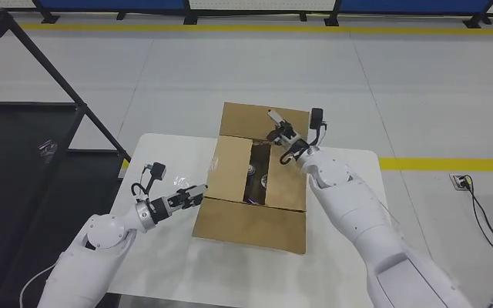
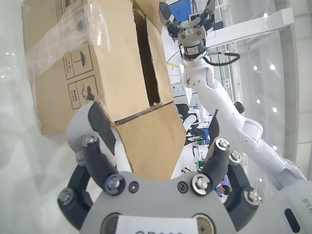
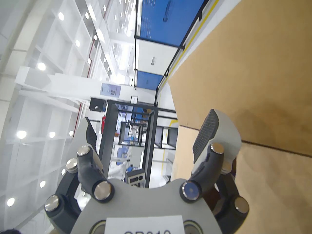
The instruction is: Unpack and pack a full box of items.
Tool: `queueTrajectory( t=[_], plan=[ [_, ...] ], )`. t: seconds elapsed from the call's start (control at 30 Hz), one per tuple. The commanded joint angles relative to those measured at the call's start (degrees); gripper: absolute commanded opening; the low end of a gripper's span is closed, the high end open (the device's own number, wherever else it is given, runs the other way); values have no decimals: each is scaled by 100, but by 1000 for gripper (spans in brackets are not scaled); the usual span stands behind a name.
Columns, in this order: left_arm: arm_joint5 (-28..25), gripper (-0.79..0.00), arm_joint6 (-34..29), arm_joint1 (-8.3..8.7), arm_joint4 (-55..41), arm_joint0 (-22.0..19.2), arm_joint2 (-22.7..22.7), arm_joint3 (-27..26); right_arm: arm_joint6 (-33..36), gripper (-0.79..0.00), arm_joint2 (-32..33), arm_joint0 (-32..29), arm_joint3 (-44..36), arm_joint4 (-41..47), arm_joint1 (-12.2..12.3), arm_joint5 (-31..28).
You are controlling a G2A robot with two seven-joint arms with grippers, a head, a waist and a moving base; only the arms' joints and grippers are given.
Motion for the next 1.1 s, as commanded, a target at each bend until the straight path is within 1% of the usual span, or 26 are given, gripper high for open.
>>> queueTrajectory(
  t=[0.0,0.07,0.13,0.33,0.43,0.57,0.8,1.07],
  plan=[
    [-11,0,-56,1,-30,26,-27,-13,344,0,-34,-10,-47,-148,16,64],
    [-19,0,-110,3,-51,57,-53,-40,524,0,-99,-26,-106,-380,28,139],
    [-30,0,-192,5,-91,99,-77,-87,533,0,-169,-54,-196,-643,31,231],
    [-29,0,-293,10,-14,180,-123,-224,110,0,-226,-115,-403,-1095,31,544],
    [-19,0,-268,9,44,204,-141,-258,95,0,-200,-145,-471,-1165,40,627],
    [-62,0,-93,24,90,268,-291,-264,311,0,-191,-190,-554,-1265,43,783],
    [-137,0,-34,102,-104,478,-780,-297,649,0,-199,-270,-673,-1394,9,922],
    [-176,0,-35,154,-155,747,-1100,-562,1088,0,-142,-334,-665,-1266,-63,951]
  ],
)
